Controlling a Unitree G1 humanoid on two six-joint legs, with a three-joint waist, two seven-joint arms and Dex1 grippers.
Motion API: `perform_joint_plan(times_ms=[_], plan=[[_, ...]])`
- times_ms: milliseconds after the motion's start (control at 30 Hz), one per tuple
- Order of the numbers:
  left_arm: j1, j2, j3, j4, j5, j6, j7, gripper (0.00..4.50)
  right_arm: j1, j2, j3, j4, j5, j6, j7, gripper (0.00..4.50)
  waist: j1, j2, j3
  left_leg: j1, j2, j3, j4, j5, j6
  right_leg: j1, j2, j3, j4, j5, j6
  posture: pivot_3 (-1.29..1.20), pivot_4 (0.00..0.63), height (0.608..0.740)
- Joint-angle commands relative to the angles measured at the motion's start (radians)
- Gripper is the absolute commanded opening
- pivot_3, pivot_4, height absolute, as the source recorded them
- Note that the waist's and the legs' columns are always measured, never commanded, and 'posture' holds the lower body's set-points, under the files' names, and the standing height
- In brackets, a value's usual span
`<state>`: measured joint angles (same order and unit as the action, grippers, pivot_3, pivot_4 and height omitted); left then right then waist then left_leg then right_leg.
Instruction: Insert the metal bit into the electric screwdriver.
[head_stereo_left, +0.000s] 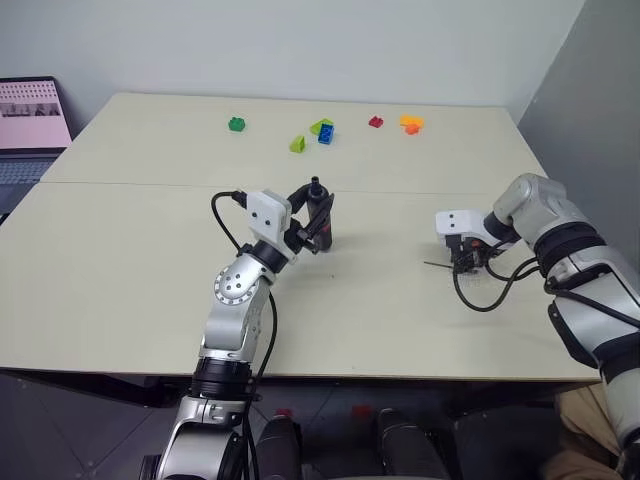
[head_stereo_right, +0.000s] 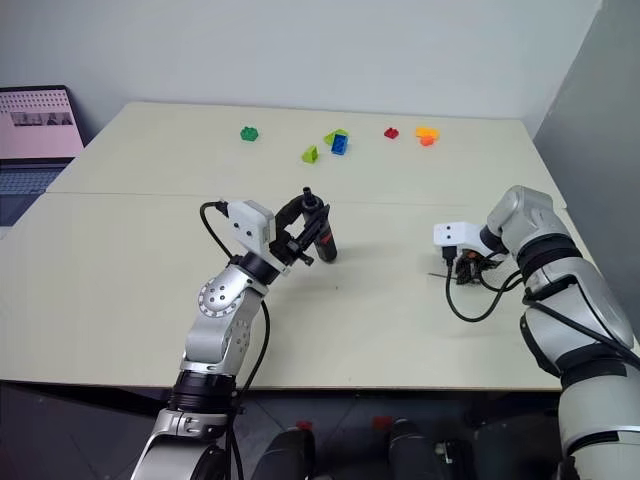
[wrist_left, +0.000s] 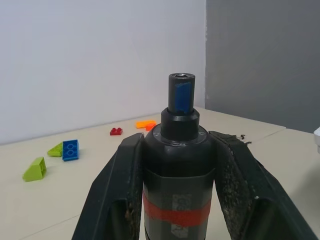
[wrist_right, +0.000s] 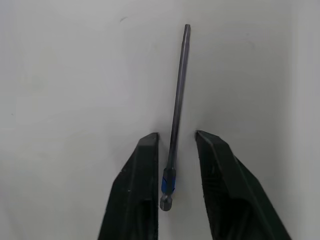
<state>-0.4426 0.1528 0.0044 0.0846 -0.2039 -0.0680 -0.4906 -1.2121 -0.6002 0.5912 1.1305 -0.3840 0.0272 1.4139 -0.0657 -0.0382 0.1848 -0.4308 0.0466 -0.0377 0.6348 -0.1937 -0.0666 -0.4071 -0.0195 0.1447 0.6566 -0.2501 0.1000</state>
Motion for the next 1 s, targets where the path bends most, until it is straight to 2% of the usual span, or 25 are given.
perform_joint_plan(times_ms=[33,367,500,633,800,900,1000], plan=[[-0.013,0.000,-0.003,-0.030,0.000,-0.033,0.003,1.63,0.000,0.001,-0.020,0.002,-0.015,-0.009,0.010,0.05,0.000,0.000,0.000,0.000,0.000,0.000,0.000,0.000,0.000,0.000,0.000,0.000,0.000,0.000,0.000,0.00,0.150,0.740],[-0.020,-0.002,-0.008,-0.071,-0.018,0.003,-0.003,1.63,0.011,-0.023,-0.118,-0.084,0.052,0.006,0.027,0.00,-0.008,0.001,0.001,0.000,0.000,0.000,0.000,0.000,0.000,0.000,0.000,0.000,0.000,0.000,0.000,0.00,0.150,0.740],[-0.017,-0.020,-0.021,-0.147,-0.048,0.064,0.006,1.63,0.042,-0.056,-0.248,-0.268,0.175,0.090,0.055,0.00,-0.012,0.005,0.004,0.000,0.000,0.000,0.000,0.000,0.000,0.000,0.000,0.000,0.000,0.000,0.000,0.00,0.150,0.740],[-0.021,-0.046,-0.041,-0.214,-0.046,0.121,0.045,1.63,0.155,-0.098,-0.384,-0.555,0.300,0.236,0.036,0.00,-0.010,0.005,0.004,0.000,0.000,-0.001,-0.002,0.000,0.000,0.000,0.000,-0.001,0.000,0.000,0.000,0.00,0.150,0.740],[0.005,-0.080,-0.066,-0.269,-0.017,0.168,0.114,1.63,0.307,-0.068,-0.559,-0.896,0.448,0.464,-0.114,0.00,-0.006,0.005,0.004,0.000,0.000,-0.003,-0.004,0.000,0.000,0.000,0.000,-0.002,-0.002,0.000,0.000,0.00,0.150,0.740],[0.040,-0.084,-0.100,-0.259,0.038,0.162,0.148,1.63,0.379,0.038,-0.692,-1.059,0.544,0.534,-0.302,0.00,-0.012,0.005,0.004,0.000,0.000,-0.003,-0.004,0.000,0.000,0.000,0.000,-0.001,-0.001,0.000,0.000,0.00,0.150,0.740],[0.048,-0.084,-0.115,-0.252,0.057,0.162,0.158,1.63,0.411,0.119,-0.750,-1.158,0.606,0.577,-0.416,0.00,-0.015,0.005,0.004,0.000,-0.001,-0.003,-0.004,0.000,0.000,0.000,0.000,-0.002,0.000,0.000,0.000,0.00,0.150,0.740]])
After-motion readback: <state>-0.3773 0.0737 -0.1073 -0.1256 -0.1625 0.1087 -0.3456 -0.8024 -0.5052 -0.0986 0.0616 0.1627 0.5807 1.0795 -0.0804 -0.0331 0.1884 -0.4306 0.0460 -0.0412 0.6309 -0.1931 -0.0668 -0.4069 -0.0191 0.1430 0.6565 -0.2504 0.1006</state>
